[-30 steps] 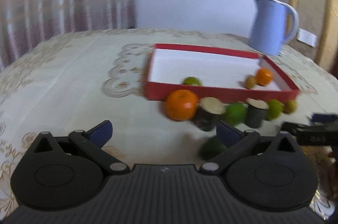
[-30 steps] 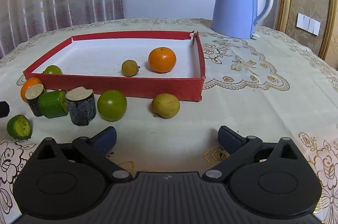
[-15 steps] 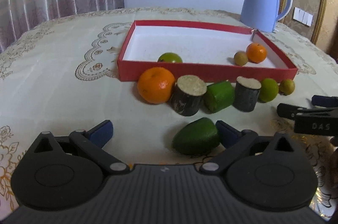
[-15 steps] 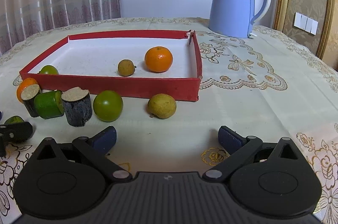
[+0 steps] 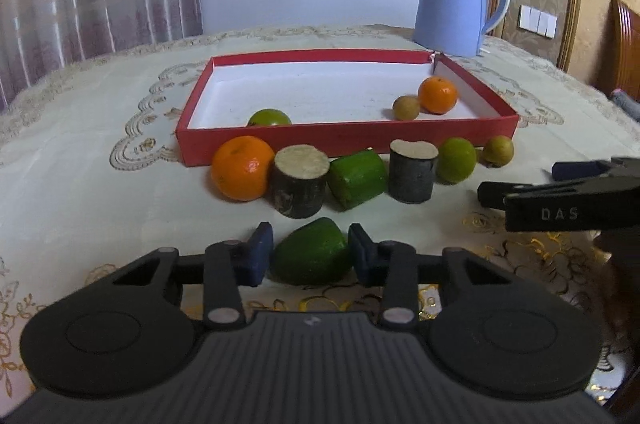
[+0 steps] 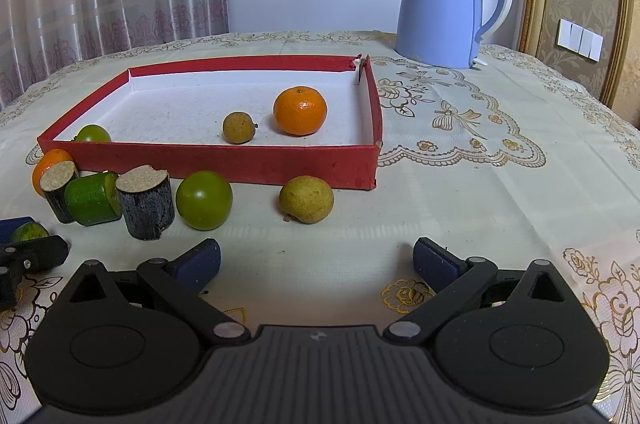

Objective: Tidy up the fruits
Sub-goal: 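Grasp the dark green avocado with the left tool and lift it toward the tray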

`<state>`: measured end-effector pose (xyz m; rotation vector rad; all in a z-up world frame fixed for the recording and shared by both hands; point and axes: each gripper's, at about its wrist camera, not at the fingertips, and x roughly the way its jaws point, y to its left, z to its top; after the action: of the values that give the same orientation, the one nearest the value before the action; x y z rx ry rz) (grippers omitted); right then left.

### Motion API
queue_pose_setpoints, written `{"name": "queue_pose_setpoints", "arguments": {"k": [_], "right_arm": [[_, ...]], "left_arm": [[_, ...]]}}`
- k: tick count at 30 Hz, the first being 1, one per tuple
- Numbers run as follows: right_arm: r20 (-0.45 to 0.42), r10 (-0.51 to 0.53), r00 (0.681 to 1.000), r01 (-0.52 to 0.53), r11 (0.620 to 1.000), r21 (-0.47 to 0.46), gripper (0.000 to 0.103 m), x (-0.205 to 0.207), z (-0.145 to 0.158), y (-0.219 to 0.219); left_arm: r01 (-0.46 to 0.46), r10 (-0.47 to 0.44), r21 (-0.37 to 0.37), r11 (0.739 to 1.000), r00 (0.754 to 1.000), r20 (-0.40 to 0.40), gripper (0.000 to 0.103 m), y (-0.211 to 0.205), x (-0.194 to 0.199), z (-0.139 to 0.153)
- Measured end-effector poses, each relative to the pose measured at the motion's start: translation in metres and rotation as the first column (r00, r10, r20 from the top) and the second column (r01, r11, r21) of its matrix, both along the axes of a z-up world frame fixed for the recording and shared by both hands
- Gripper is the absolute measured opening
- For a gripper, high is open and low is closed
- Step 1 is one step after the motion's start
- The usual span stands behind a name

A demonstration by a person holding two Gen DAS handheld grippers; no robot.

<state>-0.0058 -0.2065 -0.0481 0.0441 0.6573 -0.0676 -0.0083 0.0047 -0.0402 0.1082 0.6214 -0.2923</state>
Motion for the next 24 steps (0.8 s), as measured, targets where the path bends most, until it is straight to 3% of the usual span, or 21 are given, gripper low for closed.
{"name": "queue_pose_setpoints", "arguments": {"k": [8, 16, 24], "right_arm": [[0.000, 0.000, 1.000, 0.000, 1.000, 0.001, 0.103, 0.000, 0.000, 0.000], [0.000, 0.000, 1.000, 0.000, 1.000, 0.001, 0.103, 0.000, 0.000, 0.000], [0.000, 0.000, 1.000, 0.000, 1.000, 0.001, 0.103, 0.000, 0.000, 0.000]], "left_arm": [[-0.013, 0.013, -0.027, 1.000, 1.000, -0.002, 0.037, 0.004, 0.002, 0.005], [-0.010, 0.013, -0.060, 0.998, 0.998, 0.059, 0.037, 0.010, 0.013, 0.033], [-0.025, 0.035, -0.082, 0.996, 0.992, 0.124, 0.037, 0.008, 0.069, 0.067]]}}
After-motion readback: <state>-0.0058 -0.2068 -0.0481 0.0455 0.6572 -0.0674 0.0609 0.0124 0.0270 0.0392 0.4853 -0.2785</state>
